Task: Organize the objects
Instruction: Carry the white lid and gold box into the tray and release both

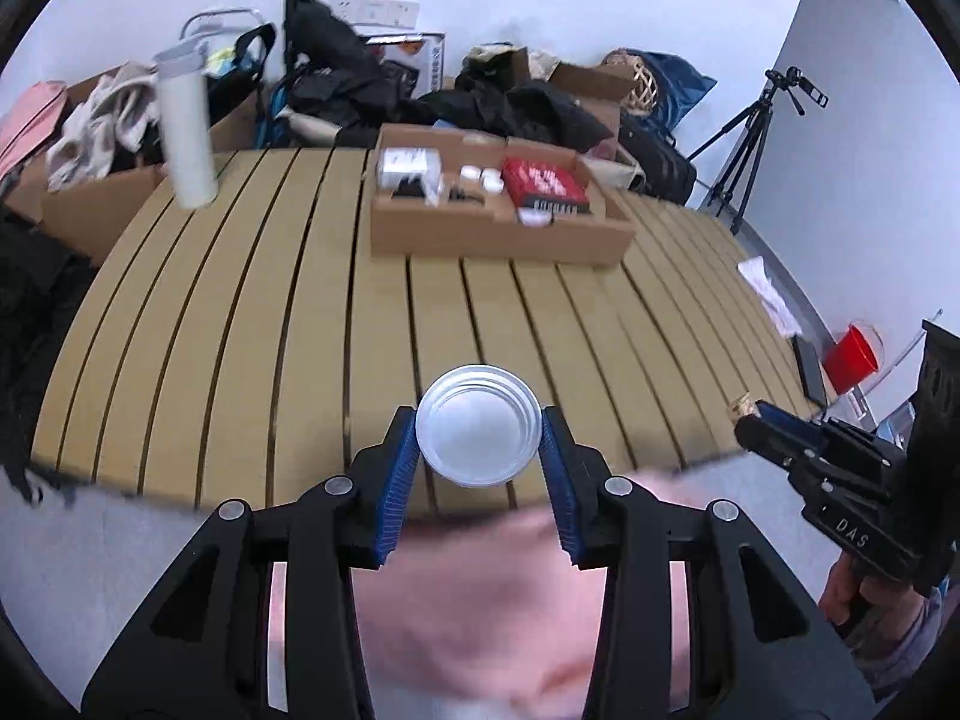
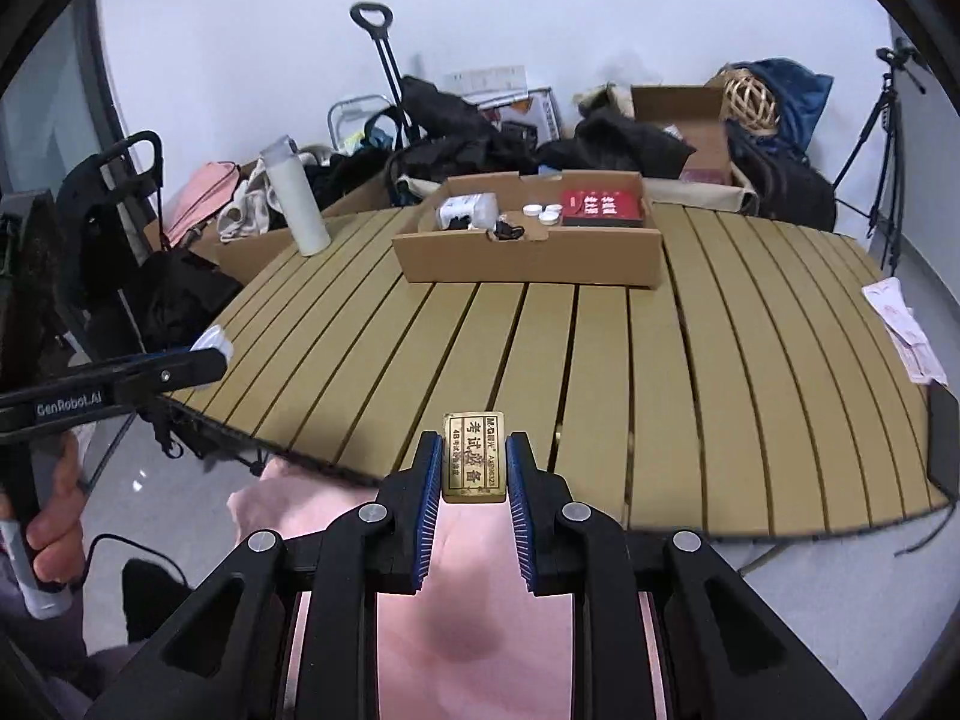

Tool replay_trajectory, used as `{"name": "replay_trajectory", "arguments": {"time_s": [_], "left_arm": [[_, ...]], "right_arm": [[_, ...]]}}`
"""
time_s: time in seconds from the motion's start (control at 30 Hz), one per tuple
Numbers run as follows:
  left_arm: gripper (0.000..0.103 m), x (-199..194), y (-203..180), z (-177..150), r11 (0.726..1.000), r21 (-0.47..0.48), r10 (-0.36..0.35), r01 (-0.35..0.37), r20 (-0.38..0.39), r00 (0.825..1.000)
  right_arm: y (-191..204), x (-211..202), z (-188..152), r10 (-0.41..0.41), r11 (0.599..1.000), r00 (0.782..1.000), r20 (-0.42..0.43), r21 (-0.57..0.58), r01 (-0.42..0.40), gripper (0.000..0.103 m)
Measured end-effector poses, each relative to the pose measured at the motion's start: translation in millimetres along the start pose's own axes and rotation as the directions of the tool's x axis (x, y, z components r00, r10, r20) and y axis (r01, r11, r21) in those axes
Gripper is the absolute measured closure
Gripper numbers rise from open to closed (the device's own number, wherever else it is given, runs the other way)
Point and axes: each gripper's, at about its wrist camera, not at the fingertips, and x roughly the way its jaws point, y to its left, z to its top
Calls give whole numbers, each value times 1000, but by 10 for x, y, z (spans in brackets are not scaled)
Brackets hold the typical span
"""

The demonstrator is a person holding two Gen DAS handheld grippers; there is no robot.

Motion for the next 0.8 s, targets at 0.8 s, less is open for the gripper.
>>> {"name": "replay_trajectory", "arguments": {"time_s": [0.8], "left_arm": [[45, 2603, 545, 1784, 999, 28, 51, -45, -281, 958]], "right_arm": [[-672, 3015, 2013, 33, 999, 968, -250, 49, -21, 70]]}}
